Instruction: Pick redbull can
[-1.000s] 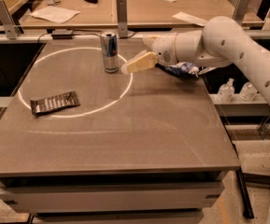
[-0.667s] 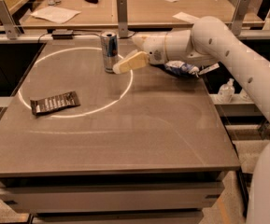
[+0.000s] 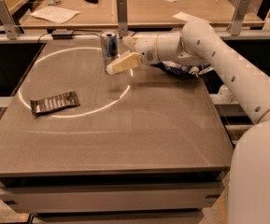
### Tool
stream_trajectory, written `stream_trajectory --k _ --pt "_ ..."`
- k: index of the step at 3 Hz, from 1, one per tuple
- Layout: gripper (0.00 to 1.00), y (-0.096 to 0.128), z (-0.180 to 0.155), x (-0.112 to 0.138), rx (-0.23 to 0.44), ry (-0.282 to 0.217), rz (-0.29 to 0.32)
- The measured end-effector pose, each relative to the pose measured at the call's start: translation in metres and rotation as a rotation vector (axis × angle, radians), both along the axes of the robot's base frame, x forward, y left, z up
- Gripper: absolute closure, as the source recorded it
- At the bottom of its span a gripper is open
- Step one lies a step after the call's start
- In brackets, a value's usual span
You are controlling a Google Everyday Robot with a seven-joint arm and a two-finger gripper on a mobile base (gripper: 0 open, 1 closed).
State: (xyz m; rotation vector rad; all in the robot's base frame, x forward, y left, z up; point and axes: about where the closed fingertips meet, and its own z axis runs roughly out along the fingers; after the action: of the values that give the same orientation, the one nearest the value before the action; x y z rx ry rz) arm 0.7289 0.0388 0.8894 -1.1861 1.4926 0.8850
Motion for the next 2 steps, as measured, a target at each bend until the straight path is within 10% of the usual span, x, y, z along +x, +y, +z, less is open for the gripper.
stream_trajectory --k 2 --pt "0.0 0.0143 -0.0075 0.0099 0.035 0.016 0.025"
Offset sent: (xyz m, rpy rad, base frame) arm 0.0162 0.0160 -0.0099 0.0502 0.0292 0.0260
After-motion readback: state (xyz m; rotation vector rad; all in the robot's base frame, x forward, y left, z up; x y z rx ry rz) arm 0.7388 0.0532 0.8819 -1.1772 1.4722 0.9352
